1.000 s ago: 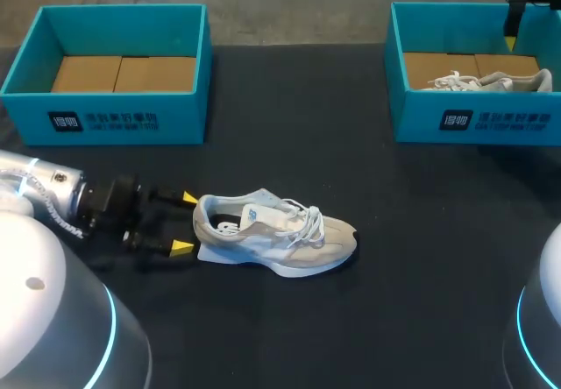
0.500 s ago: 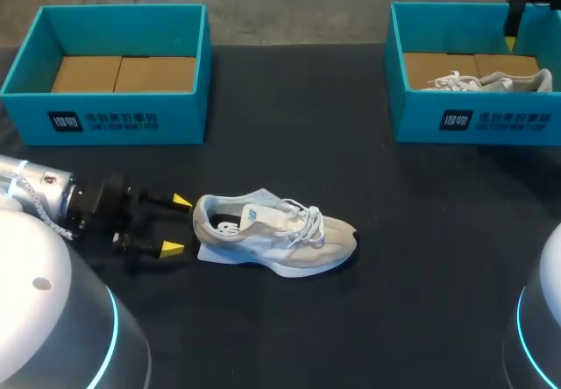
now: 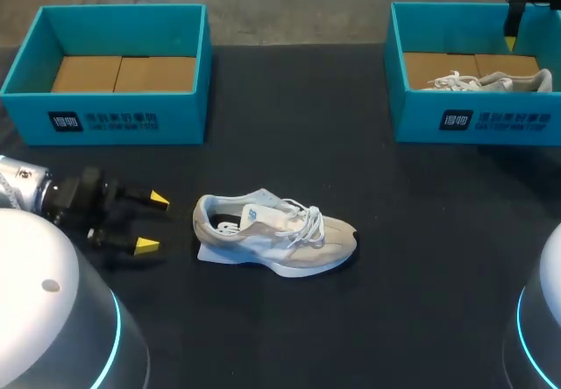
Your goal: Take the shoe out of the shoebox, open the shoe tongue, remove and reinsert the insole, then place the shoe into the shoebox
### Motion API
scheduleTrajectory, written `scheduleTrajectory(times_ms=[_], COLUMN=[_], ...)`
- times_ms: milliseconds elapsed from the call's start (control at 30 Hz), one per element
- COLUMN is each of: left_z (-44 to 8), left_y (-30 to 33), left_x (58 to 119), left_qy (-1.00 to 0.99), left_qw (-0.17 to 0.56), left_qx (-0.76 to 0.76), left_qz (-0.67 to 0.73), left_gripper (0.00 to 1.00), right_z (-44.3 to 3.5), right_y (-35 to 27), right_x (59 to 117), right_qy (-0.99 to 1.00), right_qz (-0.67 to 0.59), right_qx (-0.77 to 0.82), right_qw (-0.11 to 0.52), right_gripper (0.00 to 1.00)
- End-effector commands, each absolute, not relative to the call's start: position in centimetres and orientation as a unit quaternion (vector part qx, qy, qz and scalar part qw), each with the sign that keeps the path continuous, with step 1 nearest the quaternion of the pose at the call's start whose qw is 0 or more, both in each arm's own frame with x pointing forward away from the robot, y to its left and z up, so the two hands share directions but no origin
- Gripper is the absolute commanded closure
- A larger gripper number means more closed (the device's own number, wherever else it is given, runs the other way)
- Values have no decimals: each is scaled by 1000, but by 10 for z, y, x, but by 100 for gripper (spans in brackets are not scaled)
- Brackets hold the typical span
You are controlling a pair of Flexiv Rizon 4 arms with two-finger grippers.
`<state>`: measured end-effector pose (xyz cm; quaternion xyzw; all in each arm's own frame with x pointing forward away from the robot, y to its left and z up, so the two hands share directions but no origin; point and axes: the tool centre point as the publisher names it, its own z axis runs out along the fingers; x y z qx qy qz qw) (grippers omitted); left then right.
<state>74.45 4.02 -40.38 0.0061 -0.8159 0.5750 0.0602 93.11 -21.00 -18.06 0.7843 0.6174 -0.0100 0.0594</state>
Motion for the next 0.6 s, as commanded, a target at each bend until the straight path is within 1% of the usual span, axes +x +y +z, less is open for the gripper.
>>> scheduleTrajectory(times_ms=[33,400,600], left_z=[-404,-404,-402], left_y=[40,40,37], left_x=[745,745,743], left_qy=[-816,-816,-799], left_qw=[60,60,78], left_qx=[6,6,-16], left_qz=[574,574,596], left_gripper=[0,0,0], right_z=[-181,-181,-181], right_y=[-210,-210,-210], right_x=[931,931,931], right_qy=[617,617,617], right_qz=[-10,-10,-10], right_qx=[784,784,784], right_qw=[60,60,60], right_gripper=[0,0,0])
